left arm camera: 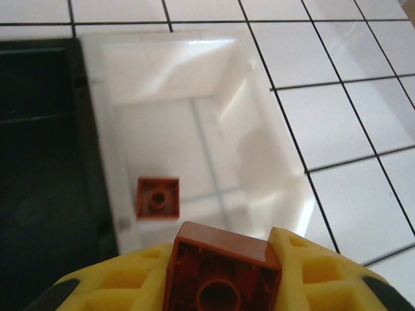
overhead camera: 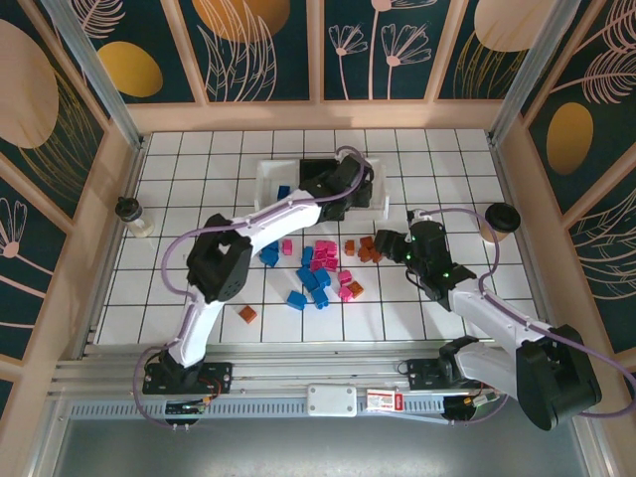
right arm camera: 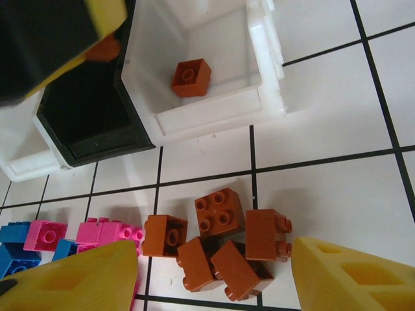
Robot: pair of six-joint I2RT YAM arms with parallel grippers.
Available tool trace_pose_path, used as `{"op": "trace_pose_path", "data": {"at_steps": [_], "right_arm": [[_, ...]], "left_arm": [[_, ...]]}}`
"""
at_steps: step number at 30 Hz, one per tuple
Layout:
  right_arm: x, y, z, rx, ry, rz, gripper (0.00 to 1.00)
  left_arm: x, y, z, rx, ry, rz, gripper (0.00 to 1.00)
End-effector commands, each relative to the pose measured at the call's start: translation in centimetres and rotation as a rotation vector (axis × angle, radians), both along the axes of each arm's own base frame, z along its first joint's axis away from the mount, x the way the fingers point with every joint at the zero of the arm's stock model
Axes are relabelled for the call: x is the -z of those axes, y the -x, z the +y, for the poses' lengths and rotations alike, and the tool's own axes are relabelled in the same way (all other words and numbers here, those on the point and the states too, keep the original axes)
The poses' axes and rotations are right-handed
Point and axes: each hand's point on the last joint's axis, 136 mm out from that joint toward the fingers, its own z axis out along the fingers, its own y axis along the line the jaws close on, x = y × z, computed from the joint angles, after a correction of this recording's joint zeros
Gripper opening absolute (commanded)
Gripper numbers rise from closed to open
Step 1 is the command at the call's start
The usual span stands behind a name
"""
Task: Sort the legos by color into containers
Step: Place the lego in the container, then pick up the lego from the bottom-center of the table.
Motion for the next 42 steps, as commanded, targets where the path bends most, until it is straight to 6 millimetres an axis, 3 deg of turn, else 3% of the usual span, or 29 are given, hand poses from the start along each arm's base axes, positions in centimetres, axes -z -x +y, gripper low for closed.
{"op": "trace_pose_path", "data": {"at_steps": [1, 7, 11, 14, 18, 24, 27, 30, 38, 42], "right_arm": [[0.4, 0.6, -0.5, 0.016, -0.003, 0.012, 0.65], [0.5, 0.9, -0.6, 0.016, 0.0, 0.018, 0.65], [0.5, 1.0, -0.6, 0.01, 0.002, 0.021, 0.65], [0.5, 1.0, -0.4, 0.0, 0.0, 0.023, 0.65], [0.6, 1.3, 0.2, -0.032, -0.005, 0.031, 0.66], [0.9, 2.5, 3.3, -0.177, 0.008, 0.051, 0.66], [1.0, 3.9, 6.6, -0.302, 0.036, 0.045, 0.66], [1.0, 6.0, 10.6, -0.451, 0.061, 0.028, 0.66], [2.1, 9.9, 20.1, -0.76, 0.193, 0.017, 0.66], [3.9, 11.3, 23.1, -0.876, 0.28, 0.051, 0.66]], "left_arm": [[1.1, -2.2, 0.2, -0.006, -0.023, 0.029, 0.22], [2.0, -4.1, -1.0, -0.001, 0.034, 0.052, 0.37], [0.8, -4.4, -1.3, 0.006, 0.083, 0.037, 0.54], [-1.9, -4.2, -1.7, 0.019, 0.14, 0.008, 0.69], [-6.7, -3.3, -1.6, 0.044, 0.228, -0.05, 0.8], [-13.4, 0.6, 0.6, 0.089, 0.362, -0.124, 0.93], [-14.4, 3.7, 3.2, 0.092, 0.399, -0.143, 0.99], [-14.6, 6.8, 7.5, 0.039, 0.39, -0.175, 0.99], [-11.1, 13.6, 21.1, -0.24, 0.183, -0.229, 0.99], [-10.5, 16.1, 25.4, -0.33, 0.131, -0.238, 0.99]]}}
